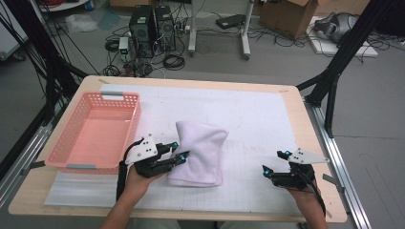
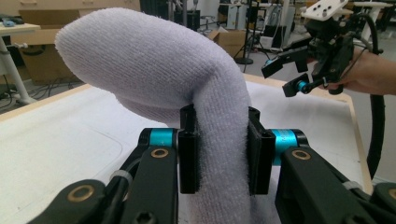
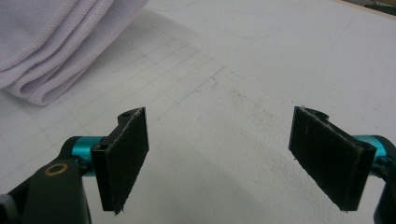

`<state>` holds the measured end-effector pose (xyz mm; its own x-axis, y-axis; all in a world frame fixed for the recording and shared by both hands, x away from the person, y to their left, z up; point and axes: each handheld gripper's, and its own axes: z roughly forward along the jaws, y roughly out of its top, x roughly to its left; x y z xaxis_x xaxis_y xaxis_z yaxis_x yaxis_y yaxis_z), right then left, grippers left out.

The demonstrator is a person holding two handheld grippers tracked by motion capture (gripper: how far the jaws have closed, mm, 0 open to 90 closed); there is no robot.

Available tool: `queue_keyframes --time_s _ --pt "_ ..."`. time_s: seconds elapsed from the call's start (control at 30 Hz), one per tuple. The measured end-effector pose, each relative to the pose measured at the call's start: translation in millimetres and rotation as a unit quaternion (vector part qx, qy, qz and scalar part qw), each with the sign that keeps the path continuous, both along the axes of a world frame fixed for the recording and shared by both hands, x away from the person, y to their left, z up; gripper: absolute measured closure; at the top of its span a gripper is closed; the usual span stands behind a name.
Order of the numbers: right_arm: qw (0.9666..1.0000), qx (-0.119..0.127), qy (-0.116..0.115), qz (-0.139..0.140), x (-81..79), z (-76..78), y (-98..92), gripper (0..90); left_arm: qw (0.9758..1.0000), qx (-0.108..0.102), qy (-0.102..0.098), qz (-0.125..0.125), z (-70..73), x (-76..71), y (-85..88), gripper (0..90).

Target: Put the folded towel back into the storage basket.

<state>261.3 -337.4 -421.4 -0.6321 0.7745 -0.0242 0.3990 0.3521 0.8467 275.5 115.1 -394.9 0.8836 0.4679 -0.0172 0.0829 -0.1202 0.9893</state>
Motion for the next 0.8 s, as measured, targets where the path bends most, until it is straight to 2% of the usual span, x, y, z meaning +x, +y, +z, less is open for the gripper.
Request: queue_keyframes --time_s 0.27,0.6,0.8 --pt "1.0000 -0.001 0.000 -0.001 0.5 -0.2 0.2 19.0 0.9998 -0.012 -0.011 0.010 12.3 -5.5 12.4 71.1" --pt "1.0000 -0.001 -0.002 0.000 0.9 0.1 0.5 19.0 0.9983 -0.046 -0.021 0.030 30.2 -7.8 29.0 71.0" --pt "1.0000 0.002 -0.004 -0.002 0.3 1.8 -0.9 19.0 0.9975 -0.051 -0.031 0.038 45.1 -8.9 44.3 71.0"
